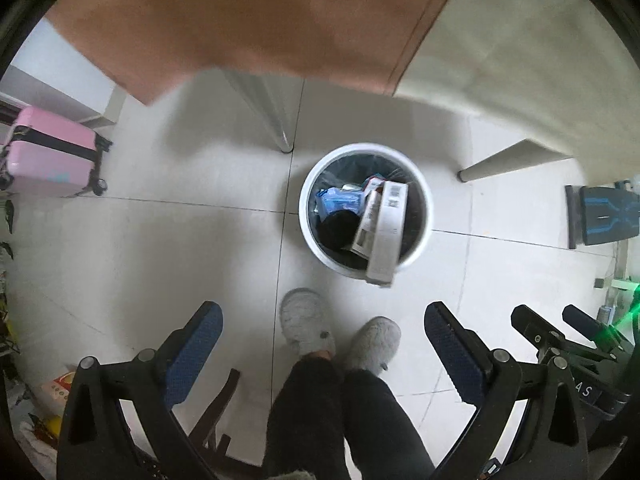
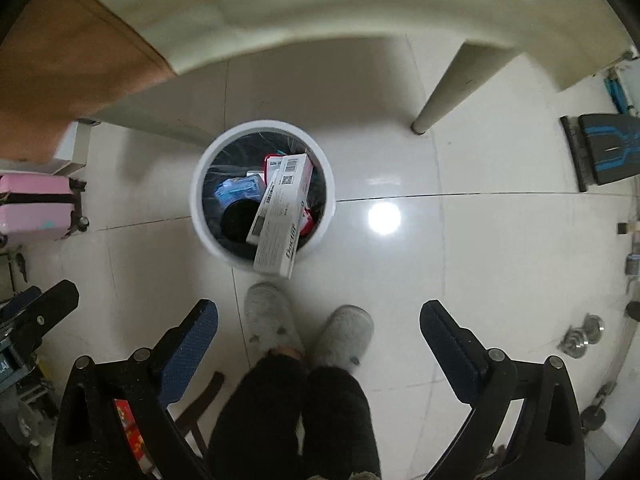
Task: Collect trash
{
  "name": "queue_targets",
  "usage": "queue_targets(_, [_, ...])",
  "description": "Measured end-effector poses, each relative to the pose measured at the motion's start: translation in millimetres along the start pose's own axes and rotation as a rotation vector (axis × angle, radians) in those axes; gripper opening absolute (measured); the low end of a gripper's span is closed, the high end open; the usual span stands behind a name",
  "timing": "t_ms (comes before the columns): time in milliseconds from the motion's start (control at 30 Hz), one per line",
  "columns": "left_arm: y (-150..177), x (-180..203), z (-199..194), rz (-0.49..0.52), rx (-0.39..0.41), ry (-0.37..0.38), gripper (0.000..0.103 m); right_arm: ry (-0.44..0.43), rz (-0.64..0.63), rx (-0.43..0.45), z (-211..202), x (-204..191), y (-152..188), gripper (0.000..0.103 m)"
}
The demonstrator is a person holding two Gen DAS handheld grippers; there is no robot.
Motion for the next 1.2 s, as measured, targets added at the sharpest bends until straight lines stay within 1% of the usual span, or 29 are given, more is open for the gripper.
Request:
queue_targets(133, [6, 8, -58, 0.019, 0.023, 0.019, 0.103, -0.014, 0.002, 0.039, -78, 3, 8, 0.102])
queue_targets(267, [17, 16, -120, 0.045, 0.035, 0.063, 0.103, -0.042, 0.025, 0.056, -159, 3, 23, 0.102])
queue_targets(367, [23, 21, -178, 0.070, 0.061, 0.105, 0.103, -0.078, 0.047, 0.070, -220, 1, 35, 0.102])
queue_targets(433, [24, 25, -205, 0.077, 0.082, 0.130, 0.103, -0.105, 0.044, 0.094, -263, -3, 42, 0.102])
queue_targets(467, [26, 26, -223, 0.078, 0.090, 0.155, 0.103, -0.112, 0.040, 0.105, -278, -4, 45, 0.102])
queue_targets(533, [29, 27, -247, 0.080, 0.104, 0.187, 0.103, -0.131, 0.029, 0.127, -318, -9, 51, 0.102])
queue_targets(667, [31, 27, -299, 0.081, 0.157, 0.241, 0.103, -0.183, 0.014, 0.172, -380, -22, 60, 0.102])
queue_targets(800, [34, 27, -338, 0.063, 0.200, 0.295, 0.103, -0.223, -0.009, 0.210, -433, -36, 66, 0.102])
queue_targets(900, [34, 26, -362, 0.059, 0.241, 0.316, 0.103, -0.246, -0.037, 0.237, -470, -46, 71, 0.102])
queue_targets(1067, [36, 30, -388, 0.061, 0.273, 0.356, 0.103, -0.280, -0.068, 0.286, -516, -58, 77, 0.103])
queue_targets(1200, [40, 31, -410, 0.063, 0.294, 0.377, 0.103, -0.291, -0.085, 0.299, -534, -67, 81, 0.103])
Point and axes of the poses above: each gripper's, at about its wrist camera, not at the fingertips, and z roughly the way its jaws point, x to its right, y to its underside, the point moved 10 cm from there along z, roughly the way its jaws point, and after that the axes turned 5 degrees about x, right-handed, at the moved point
